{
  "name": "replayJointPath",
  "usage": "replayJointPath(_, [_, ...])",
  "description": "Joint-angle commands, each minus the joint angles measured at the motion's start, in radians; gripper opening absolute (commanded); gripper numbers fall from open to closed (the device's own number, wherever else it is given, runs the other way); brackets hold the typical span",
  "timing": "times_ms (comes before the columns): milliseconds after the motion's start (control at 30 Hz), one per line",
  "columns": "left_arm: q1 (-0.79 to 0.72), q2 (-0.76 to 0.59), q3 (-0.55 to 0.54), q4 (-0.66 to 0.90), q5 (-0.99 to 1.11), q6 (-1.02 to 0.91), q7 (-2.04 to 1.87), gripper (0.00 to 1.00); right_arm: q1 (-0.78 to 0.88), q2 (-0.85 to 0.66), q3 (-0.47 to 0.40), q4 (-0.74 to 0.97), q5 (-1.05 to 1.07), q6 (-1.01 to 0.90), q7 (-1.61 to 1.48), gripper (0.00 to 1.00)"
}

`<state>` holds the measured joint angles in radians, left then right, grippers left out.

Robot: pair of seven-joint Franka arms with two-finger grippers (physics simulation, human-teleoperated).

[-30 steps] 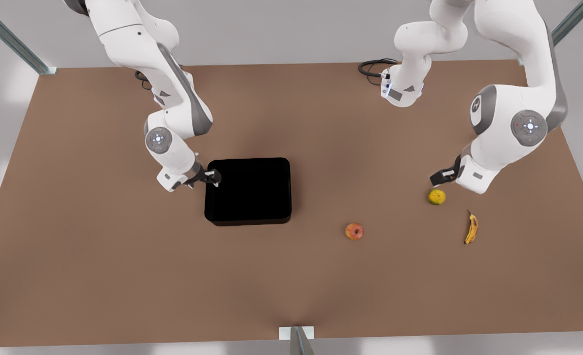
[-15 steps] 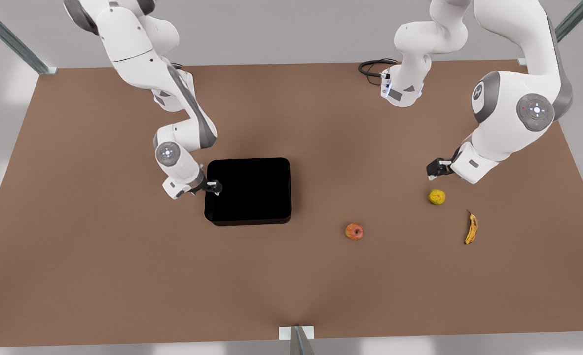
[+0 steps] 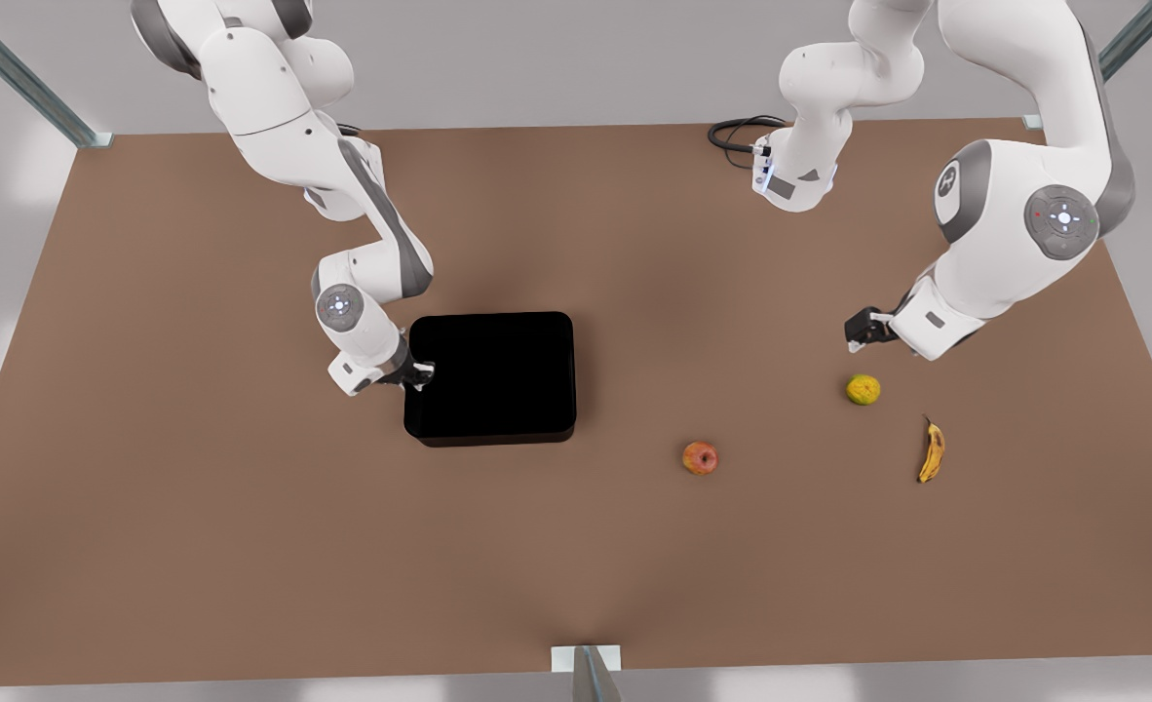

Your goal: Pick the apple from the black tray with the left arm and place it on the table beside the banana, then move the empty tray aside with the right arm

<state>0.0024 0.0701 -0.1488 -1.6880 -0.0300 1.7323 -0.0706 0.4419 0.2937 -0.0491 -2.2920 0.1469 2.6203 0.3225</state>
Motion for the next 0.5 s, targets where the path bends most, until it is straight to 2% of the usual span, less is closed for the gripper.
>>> replayJointPath(0, [0.002, -0.001, -0.002, 0.001, 0.001, -0.002, 0.066, 1.00, 0.000, -0.001, 0.000, 0.000, 0.000, 0.004, -0.028, 0.33])
replayJointPath(100, [0.002, -0.001, -0.006, 0.001, 0.001, -0.007, 0.066, 1.00, -0.002, -0.001, 0.000, 0.000, 0.002, 0.000, -0.037, 0.25])
replayJointPath(467, [0.002, 0.000, -0.006, 0.001, 0.001, -0.008, 0.066, 1.00, -0.005, -0.053, -0.001, 0.002, 0.002, -0.058, -0.071, 0.20])
